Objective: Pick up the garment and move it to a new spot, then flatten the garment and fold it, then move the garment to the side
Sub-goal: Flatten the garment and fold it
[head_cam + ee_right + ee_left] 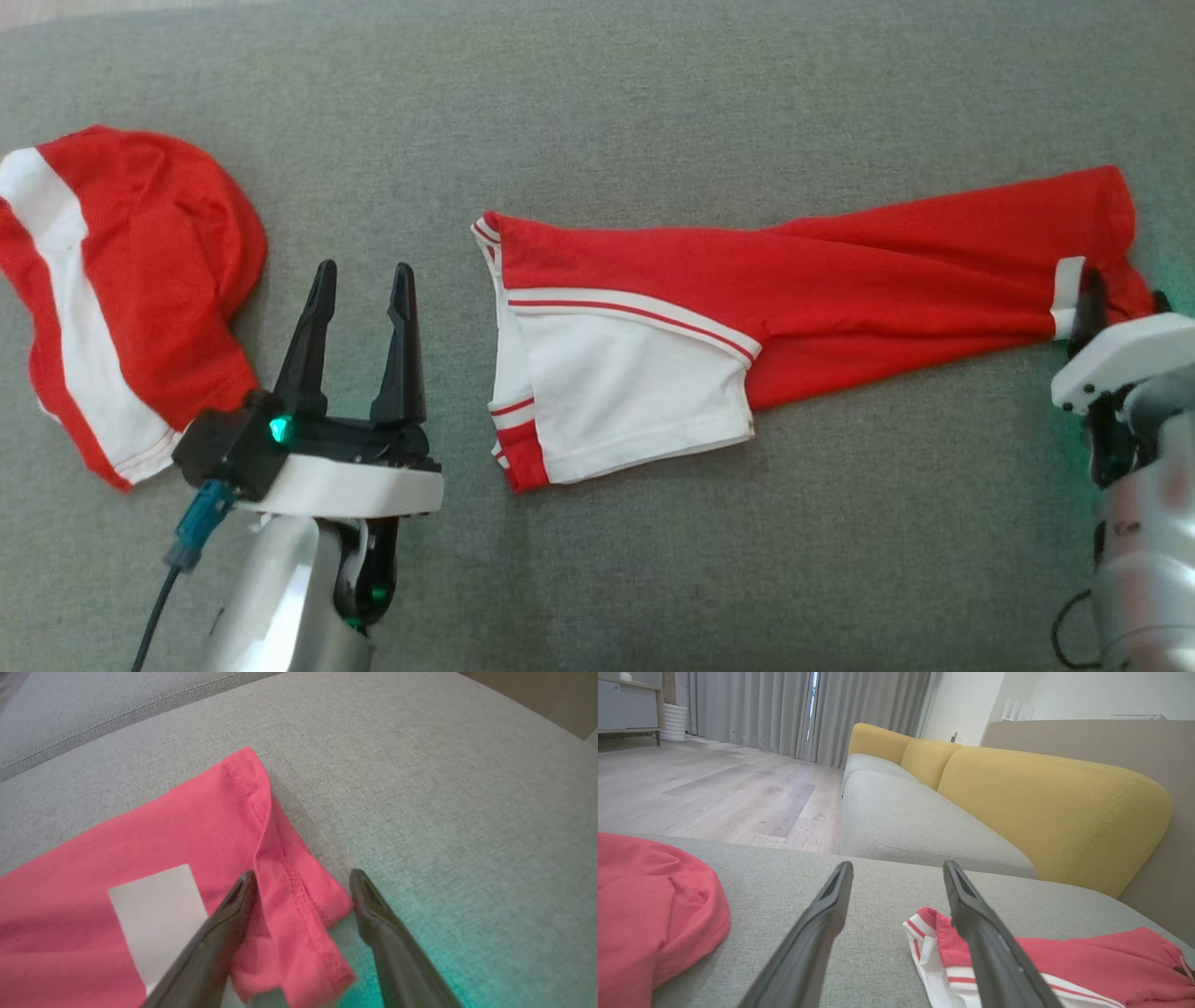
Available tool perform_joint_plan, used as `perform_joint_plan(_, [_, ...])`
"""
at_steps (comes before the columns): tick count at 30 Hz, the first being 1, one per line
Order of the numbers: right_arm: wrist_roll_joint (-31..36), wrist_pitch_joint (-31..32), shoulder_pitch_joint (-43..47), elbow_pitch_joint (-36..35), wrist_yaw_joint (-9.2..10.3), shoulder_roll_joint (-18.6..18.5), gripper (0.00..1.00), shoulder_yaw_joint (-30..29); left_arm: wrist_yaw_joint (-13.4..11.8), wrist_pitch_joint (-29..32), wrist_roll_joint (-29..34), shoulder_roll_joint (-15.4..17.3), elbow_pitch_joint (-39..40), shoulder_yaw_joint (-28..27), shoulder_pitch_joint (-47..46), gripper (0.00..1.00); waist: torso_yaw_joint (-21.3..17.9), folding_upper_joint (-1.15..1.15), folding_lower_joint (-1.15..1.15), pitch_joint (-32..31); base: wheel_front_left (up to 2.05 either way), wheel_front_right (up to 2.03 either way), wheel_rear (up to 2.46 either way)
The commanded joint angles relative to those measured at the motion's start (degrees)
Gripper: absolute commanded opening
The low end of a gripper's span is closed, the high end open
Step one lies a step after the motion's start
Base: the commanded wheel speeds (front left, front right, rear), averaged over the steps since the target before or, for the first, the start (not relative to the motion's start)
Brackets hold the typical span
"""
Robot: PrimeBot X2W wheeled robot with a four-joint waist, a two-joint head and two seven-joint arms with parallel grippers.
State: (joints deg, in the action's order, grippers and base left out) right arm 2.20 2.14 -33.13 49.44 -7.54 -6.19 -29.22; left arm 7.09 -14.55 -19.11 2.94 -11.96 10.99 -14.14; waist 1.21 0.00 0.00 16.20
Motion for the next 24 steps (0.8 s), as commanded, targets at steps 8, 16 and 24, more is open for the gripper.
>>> perform_joint_plan(8, [-3.1,0.7,-1.9,-1.5,0.05,-0.3,0.0,3.0,0.3,-0.4,0.8,0.1,1.9,-3.2,-2.6,1.0,-0.3,0.0,0.0,0.6,0.0,0.0,0.0])
perform_joint_plan(16, [-1.8,-0.3,-0.6,-2.6,0.05,-6.8,0.0,-4.1,0.4,-0.4,1.0,0.1,1.7,-3.9,-2.1,1.0,-0.3,0.0,0.0,-0.7,0.0,0.0,0.0])
perform_joint_plan(24, [3.2,-1.9,-2.1,-2.8,0.05,-6.2,0.0,-8.7,0.4,-0.4,0.7,0.0,1.7,-3.6,-1.4,1.0,-0.5,0.0,0.0,-2.5,0.0,0.0,0.0])
